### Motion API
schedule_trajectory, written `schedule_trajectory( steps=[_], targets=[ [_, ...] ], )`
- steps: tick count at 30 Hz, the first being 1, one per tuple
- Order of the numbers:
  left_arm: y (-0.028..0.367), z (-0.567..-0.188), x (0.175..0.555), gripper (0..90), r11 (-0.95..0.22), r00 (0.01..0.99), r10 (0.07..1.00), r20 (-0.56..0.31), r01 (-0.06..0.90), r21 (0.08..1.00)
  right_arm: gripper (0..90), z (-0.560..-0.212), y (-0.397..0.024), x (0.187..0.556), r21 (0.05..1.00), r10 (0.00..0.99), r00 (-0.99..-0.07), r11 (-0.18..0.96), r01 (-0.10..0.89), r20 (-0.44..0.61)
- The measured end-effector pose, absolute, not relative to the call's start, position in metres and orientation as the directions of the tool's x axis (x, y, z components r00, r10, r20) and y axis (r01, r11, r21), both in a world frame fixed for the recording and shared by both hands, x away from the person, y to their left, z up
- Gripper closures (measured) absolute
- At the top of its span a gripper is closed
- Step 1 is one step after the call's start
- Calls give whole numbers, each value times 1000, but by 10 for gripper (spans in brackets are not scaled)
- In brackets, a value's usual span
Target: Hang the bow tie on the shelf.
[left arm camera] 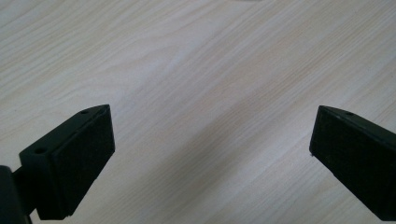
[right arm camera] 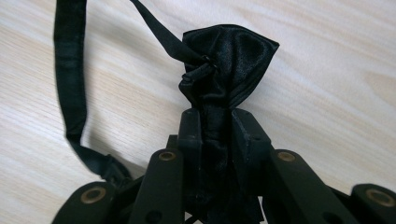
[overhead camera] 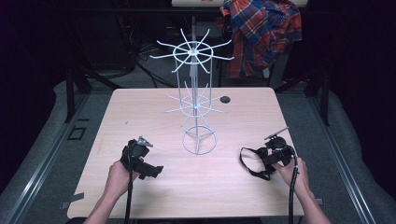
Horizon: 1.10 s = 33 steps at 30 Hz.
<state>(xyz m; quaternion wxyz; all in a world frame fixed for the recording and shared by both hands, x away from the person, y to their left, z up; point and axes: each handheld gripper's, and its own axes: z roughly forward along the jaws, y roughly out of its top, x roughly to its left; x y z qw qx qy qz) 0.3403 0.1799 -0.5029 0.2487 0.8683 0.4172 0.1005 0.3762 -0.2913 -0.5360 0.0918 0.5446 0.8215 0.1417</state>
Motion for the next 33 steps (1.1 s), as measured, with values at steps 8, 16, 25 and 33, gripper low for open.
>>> schedule_trajectory(
  steps=[8,16,25,33],
  targets=[
    [180,-503,340,1,-527,631,775,-34,674,518,748,-524,-288,374,392,916,-399,351,850,45],
    [180,-503,340,1,-527,632,775,-34,674,519,748,-510,-285,369,455,909,-408,331,827,80],
    [181,-502,340,1,-525,632,774,-34,671,524,748,-497,-276,364,511,895,-433,322,797,111],
    [181,-502,340,1,-524,631,775,-33,671,525,748,-487,-273,361,553,881,-453,313,772,134]
  ],
)
